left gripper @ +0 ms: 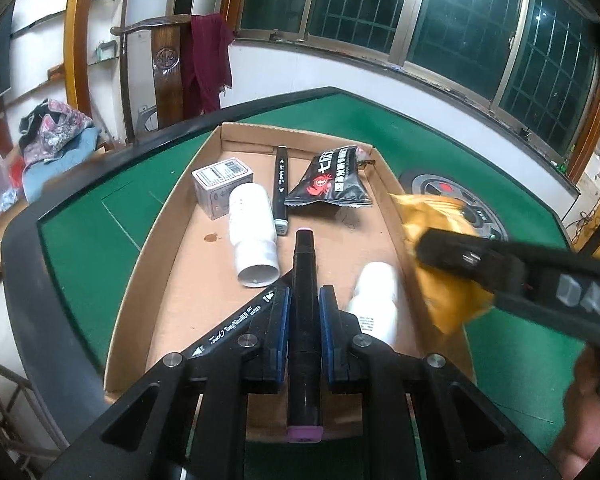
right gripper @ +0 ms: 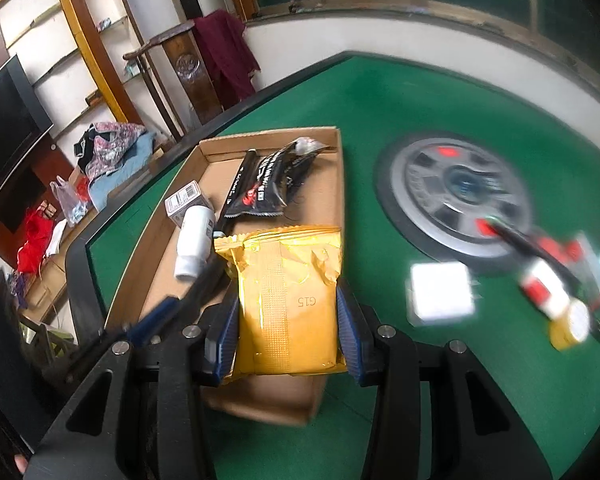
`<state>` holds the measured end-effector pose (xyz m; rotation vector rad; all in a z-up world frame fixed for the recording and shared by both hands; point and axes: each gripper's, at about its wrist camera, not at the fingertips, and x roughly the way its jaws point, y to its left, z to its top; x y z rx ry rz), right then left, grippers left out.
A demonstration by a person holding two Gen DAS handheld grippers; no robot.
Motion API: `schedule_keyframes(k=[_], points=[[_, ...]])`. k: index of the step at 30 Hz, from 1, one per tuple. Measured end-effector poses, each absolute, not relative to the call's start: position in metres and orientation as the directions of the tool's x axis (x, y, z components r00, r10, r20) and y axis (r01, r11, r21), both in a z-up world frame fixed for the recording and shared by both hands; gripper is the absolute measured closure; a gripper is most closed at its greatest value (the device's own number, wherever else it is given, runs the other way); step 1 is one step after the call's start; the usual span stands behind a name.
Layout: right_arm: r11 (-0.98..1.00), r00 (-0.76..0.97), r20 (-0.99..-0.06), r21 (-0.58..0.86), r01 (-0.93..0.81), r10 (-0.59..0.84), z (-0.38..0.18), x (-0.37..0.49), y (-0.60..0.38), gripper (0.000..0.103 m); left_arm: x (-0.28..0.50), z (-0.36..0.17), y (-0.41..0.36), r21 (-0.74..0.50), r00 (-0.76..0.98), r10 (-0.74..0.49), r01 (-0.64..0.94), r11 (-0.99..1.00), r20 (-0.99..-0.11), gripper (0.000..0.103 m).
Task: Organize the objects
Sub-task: 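Release the marker into the tray with the left tool while the right tool drops the yellow bag there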
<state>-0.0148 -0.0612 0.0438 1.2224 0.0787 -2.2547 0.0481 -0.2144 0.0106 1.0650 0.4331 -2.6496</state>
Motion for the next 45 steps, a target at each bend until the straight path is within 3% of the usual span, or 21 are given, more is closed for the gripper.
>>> schedule_keyframes(k=[17,45], points=[[-0.856,-0.342,-0.853,0.207,0.474,-0.395,0.014,-0.075,-0.112,0.061,0.039,0.001,-0.213,-0.215,-0.676,-0.067,0.325,-0.921,-0.734,0.091],[-0.843,-0.303,-0.831,0.313,0.436,-0.466,0.013,-0.081,-0.094,0.060,0.039,-0.001,-0.209,-0.231,-0.676,-0.030,0.292,-0.928,-0.736,0.089]])
